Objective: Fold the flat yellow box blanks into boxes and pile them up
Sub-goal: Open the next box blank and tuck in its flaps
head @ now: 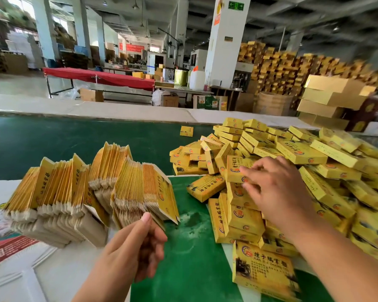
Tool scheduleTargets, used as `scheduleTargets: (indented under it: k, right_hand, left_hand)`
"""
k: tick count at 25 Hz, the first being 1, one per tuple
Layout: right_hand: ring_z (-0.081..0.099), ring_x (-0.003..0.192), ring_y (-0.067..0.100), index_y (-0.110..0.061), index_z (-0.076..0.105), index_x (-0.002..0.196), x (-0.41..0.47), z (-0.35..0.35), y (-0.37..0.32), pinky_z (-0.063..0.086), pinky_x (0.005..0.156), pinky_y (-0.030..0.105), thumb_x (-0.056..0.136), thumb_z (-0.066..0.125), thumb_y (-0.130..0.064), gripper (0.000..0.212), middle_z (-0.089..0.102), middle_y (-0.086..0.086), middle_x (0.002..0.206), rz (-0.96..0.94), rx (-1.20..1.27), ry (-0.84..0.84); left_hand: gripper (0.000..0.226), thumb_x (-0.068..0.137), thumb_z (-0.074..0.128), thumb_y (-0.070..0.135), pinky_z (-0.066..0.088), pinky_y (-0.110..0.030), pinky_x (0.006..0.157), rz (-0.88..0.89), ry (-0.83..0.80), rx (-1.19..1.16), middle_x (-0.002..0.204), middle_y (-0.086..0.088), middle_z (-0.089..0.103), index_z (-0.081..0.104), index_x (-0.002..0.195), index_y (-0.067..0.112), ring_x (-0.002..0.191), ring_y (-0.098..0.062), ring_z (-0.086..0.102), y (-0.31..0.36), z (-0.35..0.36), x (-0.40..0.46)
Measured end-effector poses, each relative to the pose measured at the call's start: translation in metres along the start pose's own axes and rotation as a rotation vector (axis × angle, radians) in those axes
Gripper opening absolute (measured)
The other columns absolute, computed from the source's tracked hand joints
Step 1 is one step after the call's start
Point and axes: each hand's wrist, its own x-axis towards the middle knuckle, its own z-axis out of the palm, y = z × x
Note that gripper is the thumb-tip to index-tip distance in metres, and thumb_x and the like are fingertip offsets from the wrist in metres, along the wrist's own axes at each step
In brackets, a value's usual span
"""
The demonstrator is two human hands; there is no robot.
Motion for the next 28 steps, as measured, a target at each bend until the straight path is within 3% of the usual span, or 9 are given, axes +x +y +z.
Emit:
scheduleTargets:
  k: [5,8,13,16,19,21,23,25,28]
  right_hand:
    - [0.051,0.104,0.017,-0.036,0.062,0.127,-0.002,0.006,0.011,0.049,0.083,0.033,0.087,0.068,-0.039,0.041,0.066,-0.009,0.115,0.075,-0.116,-0.278]
    - [0.049,0.112,0.016,-0.036,0.059,0.126,-0.001,-0.001,0.006,0.044,0.089,0.035,0.089,0.060,-0.046,0.039,0.063,-0.013,0.119,0.093,-0.177,-0.384]
    - [0.060,0.103,0.019,-0.020,0.067,0.119,0.000,-0.007,-0.040,0.052,0.089,0.035,0.086,0.060,-0.040,0.039,0.070,-0.002,0.108,-0.015,0.196,-0.229]
    - [0.049,0.127,0.021,-0.017,0.037,0.147,-0.001,0.021,-0.089,0.043,0.105,0.035,0.088,0.059,-0.039,0.066,0.054,0.001,0.139,-0.029,0.332,-0.501]
    - [0.032,0.141,0.027,-0.013,0.013,0.154,0.003,0.050,-0.121,0.032,0.114,0.039,0.086,0.061,-0.035,0.086,0.032,0.006,0.157,-0.031,0.365,-0.751]
    - [0.045,0.131,0.029,-0.014,0.036,0.143,0.003,0.061,-0.128,0.042,0.105,0.041,0.090,0.060,-0.031,0.060,0.048,0.008,0.143,-0.016,0.364,-0.775]
    - [0.060,0.104,0.029,-0.017,0.056,0.119,0.002,0.064,-0.128,0.052,0.084,0.039,0.094,0.055,-0.029,0.027,0.064,0.008,0.115,-0.013,0.334,-0.721]
    - [0.063,0.087,0.027,-0.016,0.065,0.105,0.000,0.061,-0.122,0.053,0.070,0.035,0.098,0.050,-0.027,0.020,0.068,0.006,0.097,-0.041,0.302,-0.629]
    - [0.056,0.059,0.015,-0.013,0.067,0.088,0.006,0.046,-0.107,0.037,0.048,0.026,0.100,0.047,-0.019,0.024,0.063,0.001,0.073,-0.022,0.259,-0.408]
  left_hand:
    - [0.050,0.073,0.050,0.058,0.030,-0.018,0.038,-0.026,0.009,0.029,0.061,-0.017,0.058,0.068,0.069,0.011,0.040,-0.019,0.045,0.005,0.002,0.000]
    - [0.047,0.074,0.051,0.055,0.031,-0.019,0.037,-0.013,0.007,0.049,0.060,-0.015,0.058,0.068,0.068,0.011,0.040,-0.018,0.044,0.008,0.003,-0.002]
    - [0.045,0.073,0.051,0.055,0.031,-0.018,0.036,0.062,0.050,0.078,0.056,-0.011,0.057,0.068,0.066,0.014,0.039,-0.016,0.044,0.011,0.005,-0.004]
    - [0.047,0.072,0.051,0.058,0.031,-0.018,0.038,0.086,0.132,0.103,0.055,-0.009,0.055,0.067,0.065,0.014,0.040,-0.015,0.043,0.011,0.005,-0.004]
    - [0.050,0.069,0.053,0.059,0.032,-0.017,0.037,0.094,0.189,0.100,0.054,-0.009,0.053,0.065,0.064,0.012,0.040,-0.014,0.042,0.012,0.002,-0.004]
    - [0.049,0.070,0.053,0.059,0.033,-0.017,0.037,0.107,0.198,0.095,0.055,-0.009,0.054,0.065,0.064,0.012,0.040,-0.014,0.042,0.014,0.001,-0.004]
    - [0.047,0.071,0.052,0.059,0.033,-0.018,0.039,0.118,0.199,0.090,0.056,-0.009,0.054,0.065,0.063,0.014,0.041,-0.014,0.043,0.015,0.000,-0.005]
    - [0.047,0.070,0.051,0.058,0.033,-0.019,0.040,0.131,0.195,0.087,0.055,-0.008,0.055,0.065,0.063,0.014,0.042,-0.014,0.043,0.016,0.000,-0.005]
    - [0.045,0.071,0.052,0.055,0.037,-0.017,0.040,0.160,0.207,0.070,0.055,-0.008,0.055,0.066,0.064,0.013,0.043,-0.013,0.044,0.018,0.000,-0.007]
